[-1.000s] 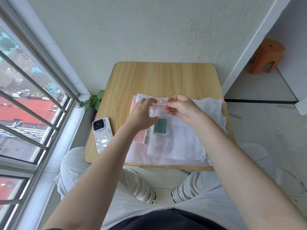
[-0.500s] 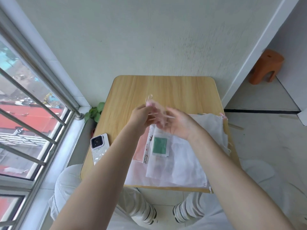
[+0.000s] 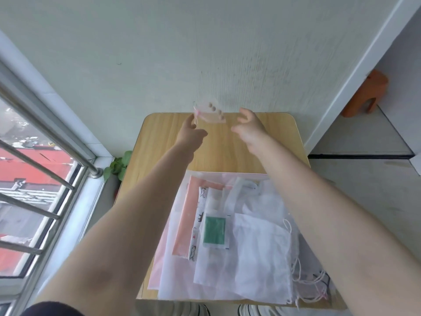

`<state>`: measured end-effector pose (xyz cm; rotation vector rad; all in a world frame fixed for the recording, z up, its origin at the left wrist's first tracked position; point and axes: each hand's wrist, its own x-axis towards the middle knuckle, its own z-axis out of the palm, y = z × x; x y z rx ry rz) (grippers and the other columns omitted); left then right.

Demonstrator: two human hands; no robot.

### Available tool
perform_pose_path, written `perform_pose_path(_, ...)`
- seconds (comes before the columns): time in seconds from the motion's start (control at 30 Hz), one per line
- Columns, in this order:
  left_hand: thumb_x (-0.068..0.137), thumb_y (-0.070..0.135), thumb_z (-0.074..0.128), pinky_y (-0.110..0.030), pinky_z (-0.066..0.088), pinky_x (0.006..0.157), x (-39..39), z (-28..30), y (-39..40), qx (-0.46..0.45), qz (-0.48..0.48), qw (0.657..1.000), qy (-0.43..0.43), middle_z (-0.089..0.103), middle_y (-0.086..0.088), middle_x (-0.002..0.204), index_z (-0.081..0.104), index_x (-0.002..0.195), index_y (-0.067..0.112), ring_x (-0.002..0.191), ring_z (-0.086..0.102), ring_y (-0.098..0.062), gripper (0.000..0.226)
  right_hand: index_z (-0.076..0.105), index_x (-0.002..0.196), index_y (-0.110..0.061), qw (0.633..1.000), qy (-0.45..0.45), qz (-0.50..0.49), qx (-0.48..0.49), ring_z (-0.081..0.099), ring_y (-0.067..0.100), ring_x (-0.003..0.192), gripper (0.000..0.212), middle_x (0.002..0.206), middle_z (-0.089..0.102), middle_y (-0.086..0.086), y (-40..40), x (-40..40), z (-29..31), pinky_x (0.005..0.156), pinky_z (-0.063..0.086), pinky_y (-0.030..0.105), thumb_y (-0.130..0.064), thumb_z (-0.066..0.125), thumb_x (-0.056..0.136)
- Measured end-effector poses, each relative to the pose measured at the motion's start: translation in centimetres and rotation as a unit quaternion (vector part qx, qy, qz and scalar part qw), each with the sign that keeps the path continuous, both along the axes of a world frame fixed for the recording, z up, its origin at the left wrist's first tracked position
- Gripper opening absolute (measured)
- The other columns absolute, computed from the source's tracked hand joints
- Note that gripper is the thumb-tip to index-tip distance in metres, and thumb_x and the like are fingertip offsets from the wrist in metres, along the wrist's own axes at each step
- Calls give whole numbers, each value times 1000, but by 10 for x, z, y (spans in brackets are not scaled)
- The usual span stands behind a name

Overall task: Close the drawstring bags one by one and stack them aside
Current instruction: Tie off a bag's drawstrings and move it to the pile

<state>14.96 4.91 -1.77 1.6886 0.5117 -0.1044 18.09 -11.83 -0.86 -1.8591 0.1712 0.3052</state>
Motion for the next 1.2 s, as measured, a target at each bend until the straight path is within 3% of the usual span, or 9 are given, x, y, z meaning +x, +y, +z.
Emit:
perform_pose_path(0.1, 89, 3, 56, -38, 52, 96, -17, -6, -12, 63, -27, 998, 7, 59, -6, 126, 54, 135, 19, 100, 58, -18, 49, 58, 129, -19, 999, 4, 22, -30, 57, 17, 115, 42, 134, 59, 1, -3, -13, -15, 92, 48, 29, -4, 57, 90)
perform_pose_path(0.23, 90, 11, 60, -12, 45, 55, -59, 6, -39, 188, -227, 955, 12, 65, 5, 78, 72, 101, 18, 64, 59, -1, 18, 66, 93, -17, 997, 6, 73, -38, 65, 17, 81, 15, 98, 70, 6, -5, -37, -10, 75, 54, 31, -7, 56, 90)
perform_pose_path(0.33, 83, 25, 74, -17, 49, 77, -101, 4, -62, 309, -465, 829, 26, 63, 13, 94, 71, 107, 24, 88, 62, -6, 24, 64, 95, -12, 990, 17, 127, -54, 63, 16, 68, 12, 86, 69, 5, -13, -60, 2, 60, 48, 24, -10, 53, 92)
perform_pose_path(0.4, 74, 31, 81, -26, 47, 85, -122, -11, -73, 357, -478, 802, 23, 60, 11, 98, 69, 102, 28, 95, 58, -10, 31, 64, 100, -9, 987, 20, 144, -66, 64, 16, 68, 13, 83, 68, 4, -18, -74, 6, 59, 48, 24, -13, 54, 94)
perform_pose_path(0.73, 84, 24, 70, -19, 43, 63, -147, -26, -70, 332, -280, 900, -40, 61, 13, 76, 60, 79, 24, 76, 59, -11, 11, 67, 101, -4, 989, -16, 117, -92, 63, 15, 68, 20, 84, 69, 5, -35, -120, 10, 63, 47, 22, -14, 53, 92)
perform_pose_path(0.87, 87, 7, 56, -15, 44, 50, -156, -22, -40, 197, -131, 971, -34, 68, 1, 72, 58, 81, 18, 60, 65, -13, 13, 63, 104, -4, 988, -49, 80, -124, 64, 21, 86, 28, 94, 69, 4, -33, -127, 13, 77, 50, 31, -27, 54, 90)
perform_pose_path(1.0, 92, 3, 49, -28, 55, 68, -172, -23, -21, 49, -27, 998, 11, 69, -5, 77, 54, 90, 13, 65, 69, -17, 11, 58, 117, 6, 981, -24, 103, -161, 64, 28, 90, 56, 99, 67, 5, -30, -140, 19, 81, 49, 36, -41, 60, 87)
perform_pose_path(1.1, 93, 4, 50, -21, 50, 53, -181, -24, -12, -2, -15, 999, 52, 67, -7, 84, 54, 96, 12, 66, 66, -12, 10, 68, 92, 0, 967, 35, 148, -204, 57, 24, 74, 34, 85, 61, 6, -35, -149, 14, 67, 43, 30, -31, 60, 85)
perform_pose_path(1.2, 88, 24, 62, -32, 53, 74, -184, -25, -4, -10, -77, 994, 74, 68, -4, 99, 64, 109, 17, 85, 63, -19, 22, 70, 87, -3, 960, 29, 186, -207, 52, 19, 75, 17, 82, 60, 5, -38, -154, 6, 65, 38, 28, -18, 62, 86)
